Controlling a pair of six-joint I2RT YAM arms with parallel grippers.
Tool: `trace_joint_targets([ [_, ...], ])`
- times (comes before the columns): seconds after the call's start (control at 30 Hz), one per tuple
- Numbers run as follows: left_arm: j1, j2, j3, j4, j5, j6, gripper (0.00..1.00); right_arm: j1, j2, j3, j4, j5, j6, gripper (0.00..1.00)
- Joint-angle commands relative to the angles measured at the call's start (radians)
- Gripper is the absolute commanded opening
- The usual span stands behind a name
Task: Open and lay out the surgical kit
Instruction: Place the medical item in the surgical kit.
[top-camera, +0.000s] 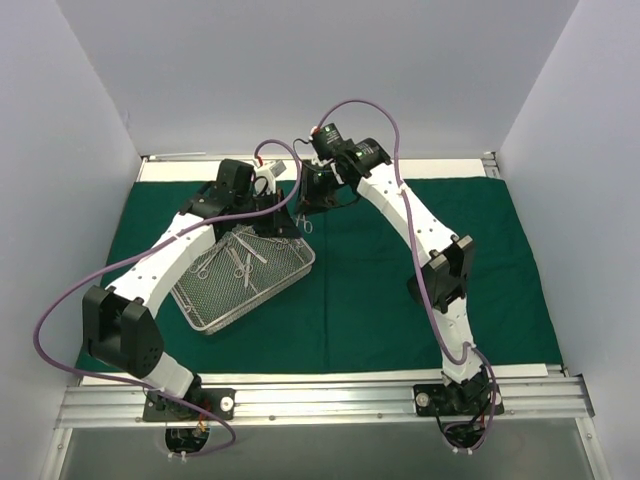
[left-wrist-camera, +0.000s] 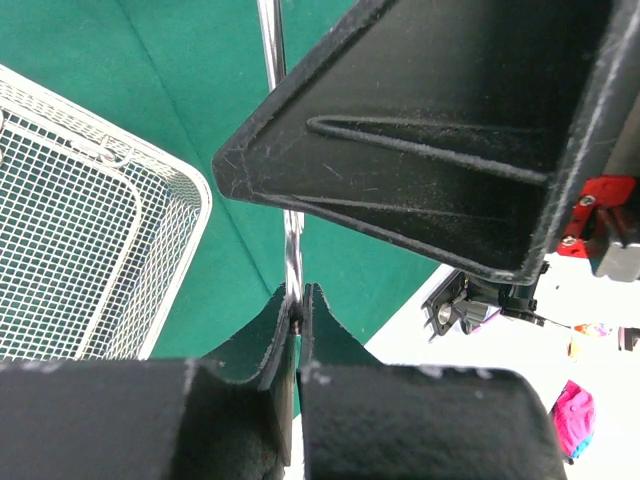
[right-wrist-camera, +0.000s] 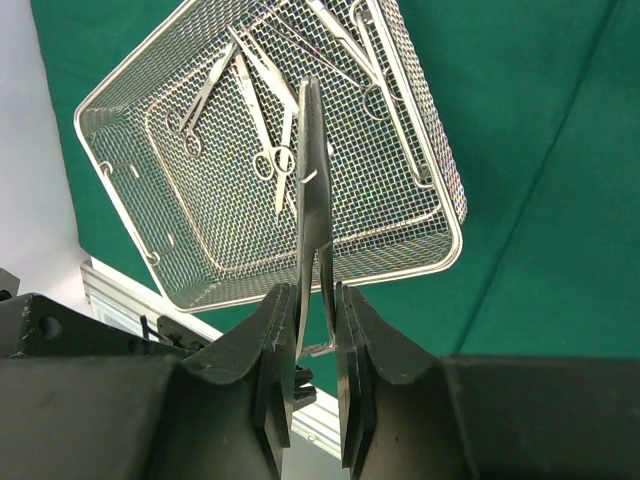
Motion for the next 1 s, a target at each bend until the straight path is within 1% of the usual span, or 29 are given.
trace_joint_targets([
  [0.0, -0.011, 0.004, 0.045, 0.037, 0.012, 0.005, 0.02, 0.014, 0.003, 0.022, -0.020, -0.026, 0.013, 0.00],
  [0.07, -0.008, 0.010, 0.052, 0.029, 0.026, 0.006, 0.03, 0.014, 0.003, 0.015, -0.009, -0.037, 0.012, 0.00],
  [0.1, -0.008, 0.015, 0.055, 0.023, 0.026, 0.012, 0.11, 0.011, -0.004, -0.002, -0.002, -0.039, 0.010, 0.00],
  [0.13, -0.005, 0.015, 0.056, 0.016, 0.028, 0.015, 0.21, 0.008, -0.012, -0.017, 0.011, -0.039, 0.007, 0.00],
  [0.17, 0.001, 0.013, 0.056, 0.011, 0.028, 0.020, 0.41, 0.001, -0.020, -0.036, 0.020, -0.040, -0.005, 0.00],
  [0.23, 0.014, -0.004, 0.047, -0.003, 0.015, 0.034, 0.55, -0.024, -0.055, -0.108, 0.049, -0.033, -0.024, 0.00],
  [0.3, 0.049, -0.039, 0.018, 0.002, 0.021, 0.046, 0.64, -0.050, -0.101, -0.168, 0.069, -0.016, -0.082, 0.00],
  [0.37, 0.072, -0.062, 0.004, -0.006, 0.023, 0.063, 0.66, -0.071, -0.135, -0.267, 0.072, 0.001, -0.135, 0.00],
  [0.4, 0.096, -0.086, -0.004, -0.030, 0.011, 0.086, 0.66, -0.088, -0.179, -0.316, 0.080, 0.015, -0.186, 0.00],
  [0.43, 0.110, -0.096, -0.005, -0.046, 0.003, 0.097, 0.66, -0.128, -0.205, -0.411, 0.077, 0.030, -0.214, 0.00],
  [0.47, 0.125, -0.108, -0.011, -0.056, -0.003, 0.104, 0.66, -0.153, -0.230, -0.463, 0.075, 0.056, -0.238, 0.00],
  [0.5, 0.165, -0.126, -0.026, -0.073, -0.003, 0.115, 0.66, -0.180, -0.289, -0.516, 0.074, 0.107, -0.296, 0.00],
  [0.53, 0.184, -0.133, -0.034, -0.080, 0.011, 0.118, 0.66, -0.250, -0.319, -0.606, 0.062, 0.134, -0.327, 0.00],
  [0.6, 0.227, -0.153, -0.053, -0.090, 0.014, 0.123, 0.66, -0.329, -0.394, -0.675, 0.028, 0.190, -0.387, 0.00],
  [0.63, 0.233, -0.160, -0.074, -0.090, 0.011, 0.120, 0.66, -0.393, -0.417, -0.733, 0.019, 0.246, -0.469, 0.00],
  [0.73, 0.250, -0.191, -0.131, -0.067, 0.014, 0.101, 0.66, -0.469, -0.475, -0.777, -0.017, 0.400, -0.563, 0.00],
  [0.77, 0.253, -0.199, -0.143, -0.064, 0.014, 0.098, 0.66, -0.519, -0.468, -0.772, -0.037, 0.408, -0.579, 0.00],
  [0.8, 0.259, -0.200, -0.155, -0.060, 0.015, 0.098, 0.66, -0.538, -0.465, -0.781, -0.061, 0.406, -0.609, 0.00],
  [0.83, 0.267, -0.200, -0.174, -0.058, 0.017, 0.100, 0.66, -0.552, -0.466, -0.803, -0.055, 0.462, -0.672, 0.00],
  [0.87, 0.273, -0.203, -0.185, -0.054, 0.018, 0.100, 0.66, -0.587, -0.480, -0.847, -0.042, 0.478, -0.706, 0.00],
  [0.93, 0.281, -0.206, -0.206, -0.029, 0.034, 0.094, 0.66, -0.625, -0.471, -0.881, -0.015, 0.509, -0.752, 0.00],
  [0.97, 0.279, -0.208, -0.217, -0.023, 0.043, 0.094, 0.66, -0.677, -0.449, -0.921, -0.012, 0.535, -0.781, 0.00],
])
